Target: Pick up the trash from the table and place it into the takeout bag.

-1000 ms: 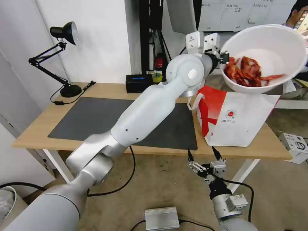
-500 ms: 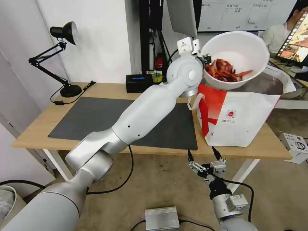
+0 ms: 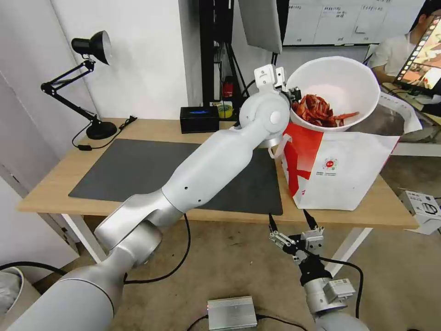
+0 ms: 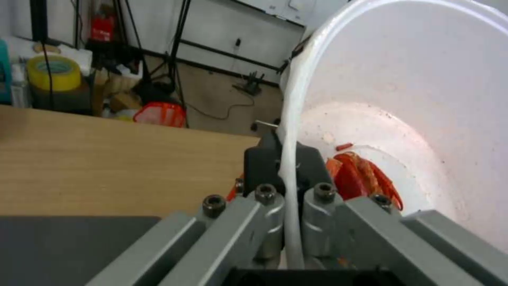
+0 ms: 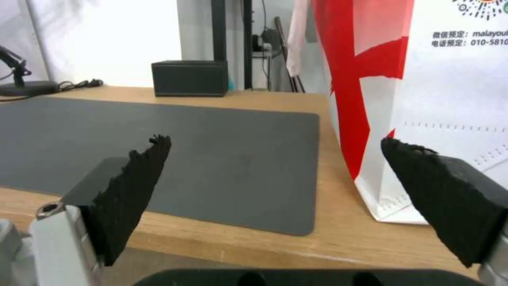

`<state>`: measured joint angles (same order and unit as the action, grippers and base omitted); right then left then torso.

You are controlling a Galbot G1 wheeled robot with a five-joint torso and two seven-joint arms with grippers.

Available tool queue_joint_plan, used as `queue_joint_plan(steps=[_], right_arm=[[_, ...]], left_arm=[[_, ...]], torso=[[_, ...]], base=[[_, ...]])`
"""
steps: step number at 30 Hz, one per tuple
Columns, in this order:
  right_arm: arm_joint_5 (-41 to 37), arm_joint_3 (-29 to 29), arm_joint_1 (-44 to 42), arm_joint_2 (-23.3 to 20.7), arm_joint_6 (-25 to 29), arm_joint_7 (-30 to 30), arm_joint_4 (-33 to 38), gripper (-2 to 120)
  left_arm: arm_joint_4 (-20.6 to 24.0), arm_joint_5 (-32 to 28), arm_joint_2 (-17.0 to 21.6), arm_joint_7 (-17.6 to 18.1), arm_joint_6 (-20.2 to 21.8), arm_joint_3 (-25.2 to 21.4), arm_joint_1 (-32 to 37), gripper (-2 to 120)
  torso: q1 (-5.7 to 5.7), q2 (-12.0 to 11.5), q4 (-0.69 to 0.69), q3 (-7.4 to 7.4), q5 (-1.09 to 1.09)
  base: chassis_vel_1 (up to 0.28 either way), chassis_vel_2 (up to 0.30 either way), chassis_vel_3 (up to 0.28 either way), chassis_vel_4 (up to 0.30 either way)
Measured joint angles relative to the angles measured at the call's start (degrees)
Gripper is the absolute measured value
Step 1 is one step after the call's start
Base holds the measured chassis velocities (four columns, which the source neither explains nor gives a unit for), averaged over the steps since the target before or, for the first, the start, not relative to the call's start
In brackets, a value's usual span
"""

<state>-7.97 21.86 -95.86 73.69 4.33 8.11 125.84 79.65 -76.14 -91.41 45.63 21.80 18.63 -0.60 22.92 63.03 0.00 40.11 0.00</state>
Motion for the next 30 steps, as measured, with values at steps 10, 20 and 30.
queue_joint_plan(steps=[10, 20, 30], right_arm=[[0.0, 0.0, 0.0, 0.0, 0.0, 0.0, 0.0, 99], [0.0, 0.0, 0.0, 0.0, 0.0, 0.0, 0.0, 99], [0.0, 0.0, 0.0, 0.0, 0.0, 0.0, 0.0, 99]], left_arm=[[0.3, 1.4, 0.0, 0.0, 0.4, 0.9, -0.1, 0], [0.8, 2.7, 0.0, 2.5, 3.3, 2.8, -1.5, 31], [1.2, 2.7, 0.0, 2.8, 4.4, 3.6, -1.2, 67]], torso=[[0.0, 0.0, 0.0, 0.0, 0.0], [0.0, 0.0, 0.0, 0.0, 0.0], [0.0, 0.0, 0.0, 0.0, 0.0]], base=[[0.0, 0.0, 0.0, 0.0], [0.0, 0.0, 0.0, 0.0], [0.0, 0.0, 0.0, 0.0]])
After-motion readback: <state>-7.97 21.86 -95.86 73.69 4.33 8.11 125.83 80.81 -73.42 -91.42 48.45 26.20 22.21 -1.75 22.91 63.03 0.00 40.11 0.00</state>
